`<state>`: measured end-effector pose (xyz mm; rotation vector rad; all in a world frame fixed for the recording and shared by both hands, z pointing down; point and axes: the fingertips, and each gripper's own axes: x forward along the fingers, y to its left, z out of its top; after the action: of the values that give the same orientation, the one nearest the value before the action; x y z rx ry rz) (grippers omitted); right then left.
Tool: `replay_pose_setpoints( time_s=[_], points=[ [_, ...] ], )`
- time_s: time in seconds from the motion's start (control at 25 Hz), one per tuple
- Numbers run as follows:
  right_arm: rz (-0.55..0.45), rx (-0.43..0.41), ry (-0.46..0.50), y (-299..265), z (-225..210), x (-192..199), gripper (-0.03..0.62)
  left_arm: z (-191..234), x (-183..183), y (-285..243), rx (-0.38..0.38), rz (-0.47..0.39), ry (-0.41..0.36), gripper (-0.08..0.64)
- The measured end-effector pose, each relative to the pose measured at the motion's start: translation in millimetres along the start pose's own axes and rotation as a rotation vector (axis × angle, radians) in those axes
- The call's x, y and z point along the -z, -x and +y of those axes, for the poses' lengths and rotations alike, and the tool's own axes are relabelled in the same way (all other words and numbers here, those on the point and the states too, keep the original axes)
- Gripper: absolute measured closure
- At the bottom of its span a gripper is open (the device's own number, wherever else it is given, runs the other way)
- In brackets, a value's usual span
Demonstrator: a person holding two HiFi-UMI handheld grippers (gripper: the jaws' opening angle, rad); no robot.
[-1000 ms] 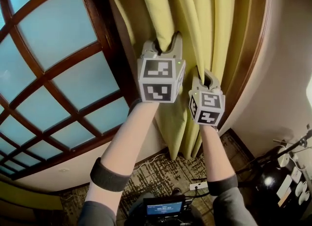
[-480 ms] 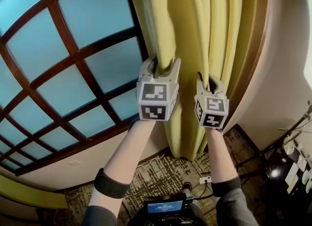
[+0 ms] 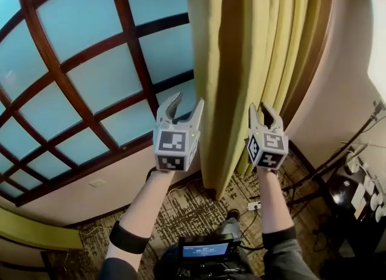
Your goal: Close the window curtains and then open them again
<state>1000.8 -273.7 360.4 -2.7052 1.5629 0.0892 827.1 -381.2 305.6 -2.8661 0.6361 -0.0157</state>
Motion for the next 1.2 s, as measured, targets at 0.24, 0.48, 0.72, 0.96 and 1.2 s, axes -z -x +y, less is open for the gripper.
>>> replay_pose_setpoints(
  time_s=[0.24,0.48,0.72,0.96,1.2],
  points=[
    [0.121,-0.091,0.014,51.9,44.8,53.6,0.467,12.2,65.3,72.8,-0.014,0.122,0.060,0.448],
    [0.241,-0.273,0.005,85.5,90.0,109.9,0.581,27.3,121.3,142.2,-0.150,0.204,0.083,0.569],
    [0.321,-0.470,0.006,115.6,141.9,149.2,0.583,28.4,174.5,212.3,-0.283,0.314,0.157,0.569],
    [0.343,-0.614,-0.036,131.7,187.5,165.9,0.583,27.8,197.6,277.3,-0.402,0.386,0.182,0.570],
    [0.373,-0.677,-0.040,146.7,221.1,179.1,0.582,47.9,204.5,346.4,-0.525,0.413,0.210,0.569]
  ],
)
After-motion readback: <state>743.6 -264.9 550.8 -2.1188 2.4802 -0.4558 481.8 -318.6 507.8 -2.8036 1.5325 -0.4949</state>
